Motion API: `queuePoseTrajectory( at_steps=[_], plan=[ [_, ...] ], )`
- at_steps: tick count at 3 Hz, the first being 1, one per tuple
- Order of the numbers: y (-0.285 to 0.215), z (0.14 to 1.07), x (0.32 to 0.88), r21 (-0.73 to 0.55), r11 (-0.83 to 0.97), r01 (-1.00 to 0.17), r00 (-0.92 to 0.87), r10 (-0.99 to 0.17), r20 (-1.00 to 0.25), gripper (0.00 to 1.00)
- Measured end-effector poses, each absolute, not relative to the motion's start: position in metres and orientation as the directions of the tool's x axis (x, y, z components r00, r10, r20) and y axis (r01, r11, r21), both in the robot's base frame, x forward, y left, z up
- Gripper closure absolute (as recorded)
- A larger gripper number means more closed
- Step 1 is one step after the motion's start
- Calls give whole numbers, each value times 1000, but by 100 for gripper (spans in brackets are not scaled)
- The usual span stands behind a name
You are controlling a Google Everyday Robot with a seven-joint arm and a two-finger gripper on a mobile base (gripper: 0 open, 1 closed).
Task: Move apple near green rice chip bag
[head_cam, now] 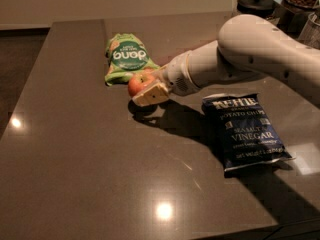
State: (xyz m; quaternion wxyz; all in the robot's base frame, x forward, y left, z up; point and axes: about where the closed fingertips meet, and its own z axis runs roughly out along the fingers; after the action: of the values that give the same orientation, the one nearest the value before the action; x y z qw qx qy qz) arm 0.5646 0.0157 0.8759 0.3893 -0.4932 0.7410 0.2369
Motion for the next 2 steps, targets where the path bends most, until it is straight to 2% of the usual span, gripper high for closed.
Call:
queuePoseTrajectory(
  at_steps=[1,2],
  plan=[
    [19,877,593,-33,465,-884,-246,-525,-815,100],
    [26,872,610,-41,499,-866,-263,-523,-811,82]
  ],
)
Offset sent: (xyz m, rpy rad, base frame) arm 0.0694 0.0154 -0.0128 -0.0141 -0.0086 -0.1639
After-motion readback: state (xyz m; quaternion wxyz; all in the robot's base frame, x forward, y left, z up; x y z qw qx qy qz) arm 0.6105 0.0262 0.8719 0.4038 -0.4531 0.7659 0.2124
